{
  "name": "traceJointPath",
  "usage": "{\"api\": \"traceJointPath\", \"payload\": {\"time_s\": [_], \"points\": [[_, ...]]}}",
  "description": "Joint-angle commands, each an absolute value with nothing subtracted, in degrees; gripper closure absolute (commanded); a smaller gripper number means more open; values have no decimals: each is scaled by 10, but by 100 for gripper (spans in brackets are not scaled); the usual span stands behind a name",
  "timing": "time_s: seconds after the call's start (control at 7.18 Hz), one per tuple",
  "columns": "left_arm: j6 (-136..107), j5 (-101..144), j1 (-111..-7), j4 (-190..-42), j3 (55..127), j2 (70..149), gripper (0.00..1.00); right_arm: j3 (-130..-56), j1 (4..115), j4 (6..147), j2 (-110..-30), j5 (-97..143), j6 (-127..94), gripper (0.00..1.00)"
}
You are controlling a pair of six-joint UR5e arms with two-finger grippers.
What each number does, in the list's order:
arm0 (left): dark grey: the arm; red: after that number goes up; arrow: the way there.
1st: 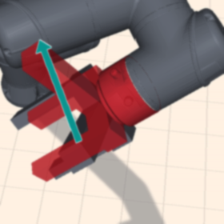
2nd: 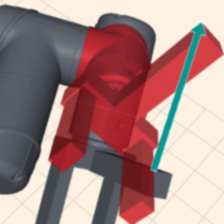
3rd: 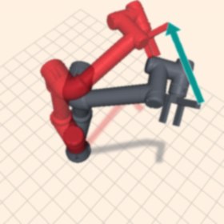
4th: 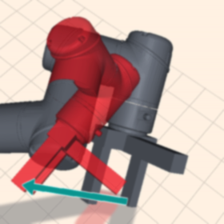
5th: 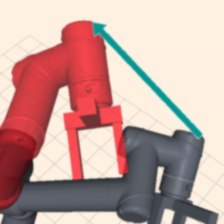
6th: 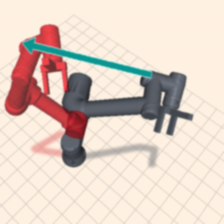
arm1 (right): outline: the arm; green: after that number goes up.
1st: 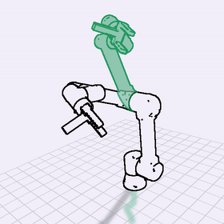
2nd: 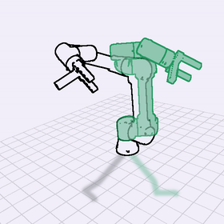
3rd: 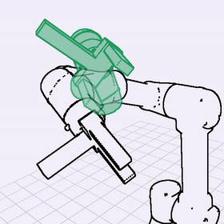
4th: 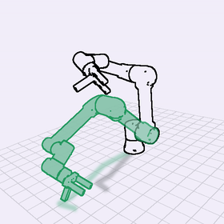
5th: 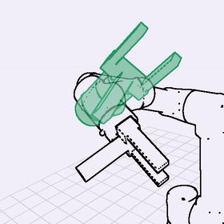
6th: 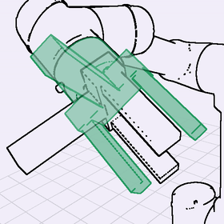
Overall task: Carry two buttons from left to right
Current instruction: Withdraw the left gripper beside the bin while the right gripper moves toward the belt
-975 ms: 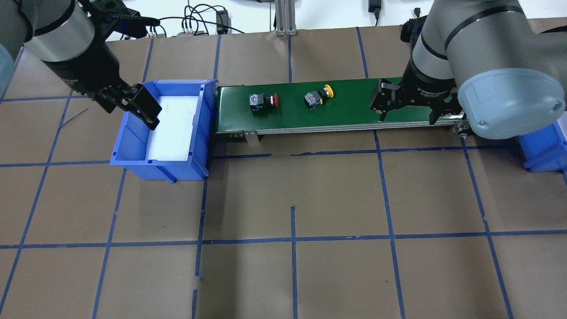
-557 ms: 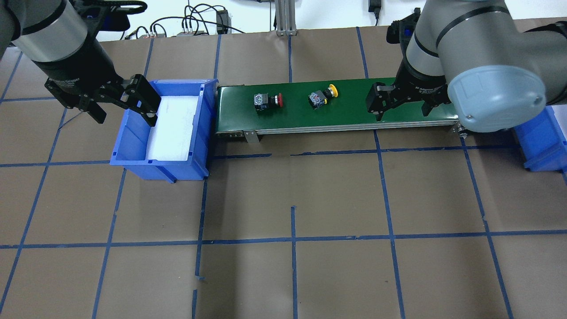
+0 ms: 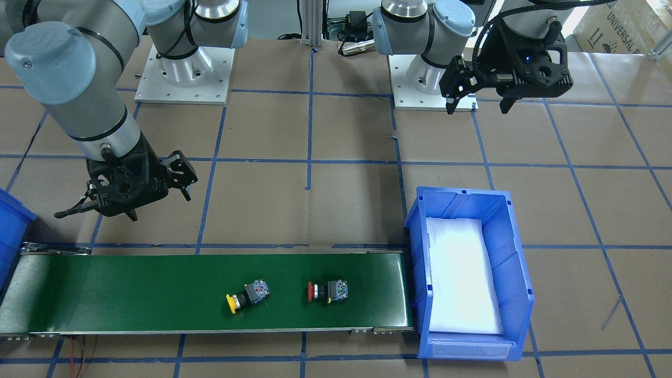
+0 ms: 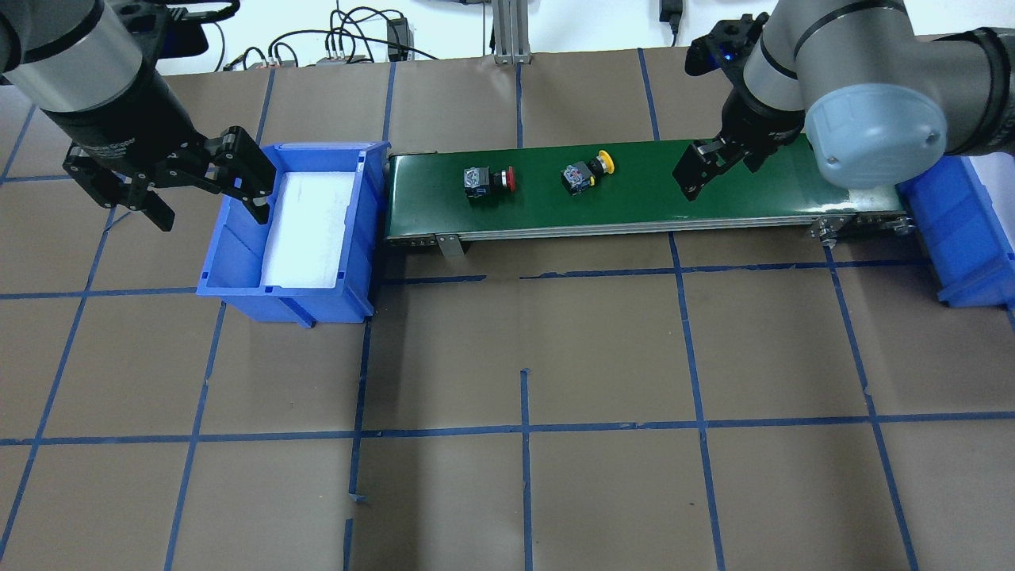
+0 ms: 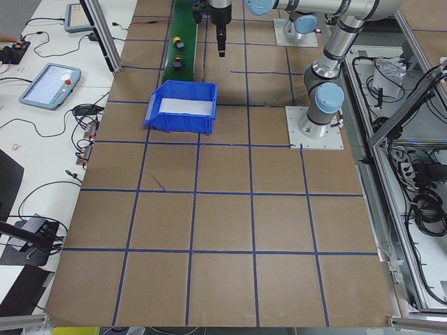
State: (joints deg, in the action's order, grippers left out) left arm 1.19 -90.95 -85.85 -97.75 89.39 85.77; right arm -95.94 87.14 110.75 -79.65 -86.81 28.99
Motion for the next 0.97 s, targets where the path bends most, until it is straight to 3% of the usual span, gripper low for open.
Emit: {"api": "traceJointPath", "payload": {"time_s": [0.0,0.84], "points": [[6,-909,-859,-978,894,858,0,-920,866,1139,-744,-864,316,0],[2,-908,-874,-976,895,862,0,-879,866,1172,-697,-856,319,0]]}}
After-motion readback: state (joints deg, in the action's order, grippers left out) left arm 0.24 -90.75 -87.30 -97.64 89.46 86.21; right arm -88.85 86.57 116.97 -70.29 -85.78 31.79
